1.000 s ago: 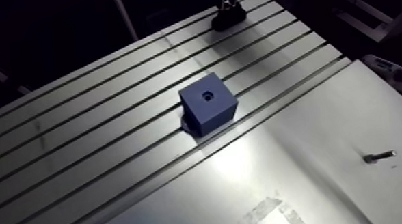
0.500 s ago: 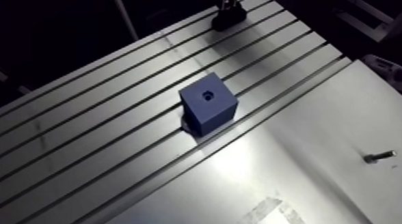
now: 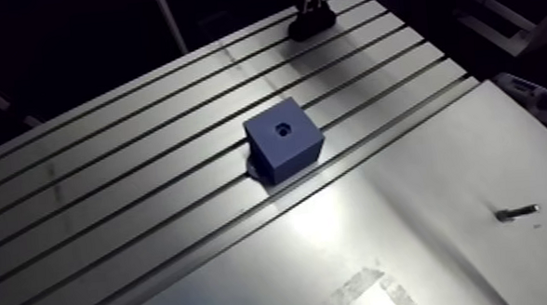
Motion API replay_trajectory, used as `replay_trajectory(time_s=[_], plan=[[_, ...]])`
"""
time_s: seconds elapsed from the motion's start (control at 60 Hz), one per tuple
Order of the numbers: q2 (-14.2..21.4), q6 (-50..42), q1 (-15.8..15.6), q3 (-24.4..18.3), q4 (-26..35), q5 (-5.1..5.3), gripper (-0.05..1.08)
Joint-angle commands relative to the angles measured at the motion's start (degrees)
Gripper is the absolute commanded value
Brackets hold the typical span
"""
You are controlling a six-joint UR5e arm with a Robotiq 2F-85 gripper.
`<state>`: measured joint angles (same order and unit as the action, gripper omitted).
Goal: Pick up the M10 bolt and insert it into the hex recess until seated.
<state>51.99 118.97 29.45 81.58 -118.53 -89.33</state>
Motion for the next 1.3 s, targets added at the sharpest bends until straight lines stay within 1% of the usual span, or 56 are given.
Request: replay_trajectory(time_s=[0.017, 0.367, 1.15, 1.3], plan=[[0.0, -0.1, 0.0, 0.0, 0.0, 0.0, 0.65], [-0.3, 0.0, 0.0, -0.1, 0.0, -0.27, 0.67], [-0.2, 0.1, 0.0, -0.1, 0.0, -0.27, 0.71], [-0.2, 0.1, 0.0, -0.1, 0.0, -0.19, 0.73]])
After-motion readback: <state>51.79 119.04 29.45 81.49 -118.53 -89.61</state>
